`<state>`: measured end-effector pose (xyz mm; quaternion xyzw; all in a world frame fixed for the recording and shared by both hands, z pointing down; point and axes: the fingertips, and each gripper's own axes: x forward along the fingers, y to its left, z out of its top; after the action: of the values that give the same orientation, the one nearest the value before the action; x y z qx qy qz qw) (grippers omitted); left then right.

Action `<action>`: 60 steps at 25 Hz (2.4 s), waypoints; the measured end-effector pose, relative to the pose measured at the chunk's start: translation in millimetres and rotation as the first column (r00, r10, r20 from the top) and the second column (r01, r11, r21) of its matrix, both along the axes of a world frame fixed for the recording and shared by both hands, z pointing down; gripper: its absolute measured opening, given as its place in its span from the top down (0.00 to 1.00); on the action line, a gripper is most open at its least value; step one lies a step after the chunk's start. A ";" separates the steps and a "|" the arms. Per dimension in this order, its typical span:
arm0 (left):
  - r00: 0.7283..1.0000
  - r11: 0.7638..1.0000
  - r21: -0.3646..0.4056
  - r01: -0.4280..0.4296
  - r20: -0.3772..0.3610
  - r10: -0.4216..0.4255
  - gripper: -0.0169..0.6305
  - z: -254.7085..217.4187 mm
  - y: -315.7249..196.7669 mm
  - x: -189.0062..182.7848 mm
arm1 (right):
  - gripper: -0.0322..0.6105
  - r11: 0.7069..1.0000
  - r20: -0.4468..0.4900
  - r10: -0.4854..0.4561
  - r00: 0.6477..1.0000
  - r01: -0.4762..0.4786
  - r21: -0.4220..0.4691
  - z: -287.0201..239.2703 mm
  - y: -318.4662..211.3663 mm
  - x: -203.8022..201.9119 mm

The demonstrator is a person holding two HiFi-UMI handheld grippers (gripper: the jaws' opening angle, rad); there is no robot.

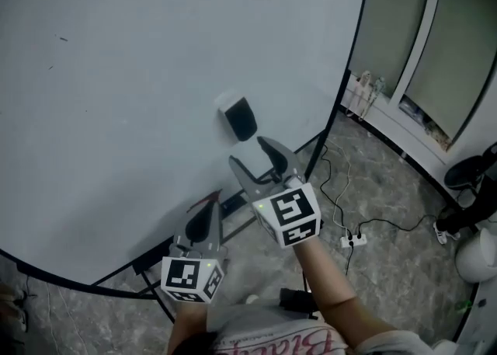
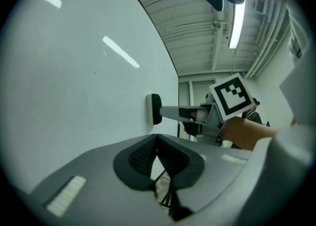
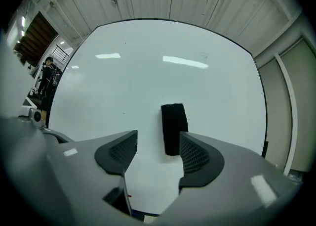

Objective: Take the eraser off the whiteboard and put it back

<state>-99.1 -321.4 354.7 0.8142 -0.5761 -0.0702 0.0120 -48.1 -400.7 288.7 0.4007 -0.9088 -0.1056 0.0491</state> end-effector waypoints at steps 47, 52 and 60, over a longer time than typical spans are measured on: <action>0.995 0.995 0.019 -0.093 0.043 0.092 0.98 -13.6 -17.1 1.4 | 0.59 0.996 0.032 -0.024 0.999 0.027 -0.086 55.9 52.5 32.1; 0.996 0.995 0.041 -0.089 0.019 0.088 0.98 -17.2 -12.8 -0.8 | 0.59 0.993 0.020 0.003 1.000 -0.001 -0.115 62.6 52.3 34.2; 0.997 0.996 0.049 -0.080 0.017 0.079 0.98 -16.9 -6.2 -2.4 | 0.59 0.997 0.030 -0.009 0.999 0.011 -0.081 50.9 46.9 32.5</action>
<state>-101.5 -327.6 337.8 0.8370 -0.5415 -0.0781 -0.0098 -15.6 -353.7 339.5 0.3955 -0.9149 -0.0628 0.0511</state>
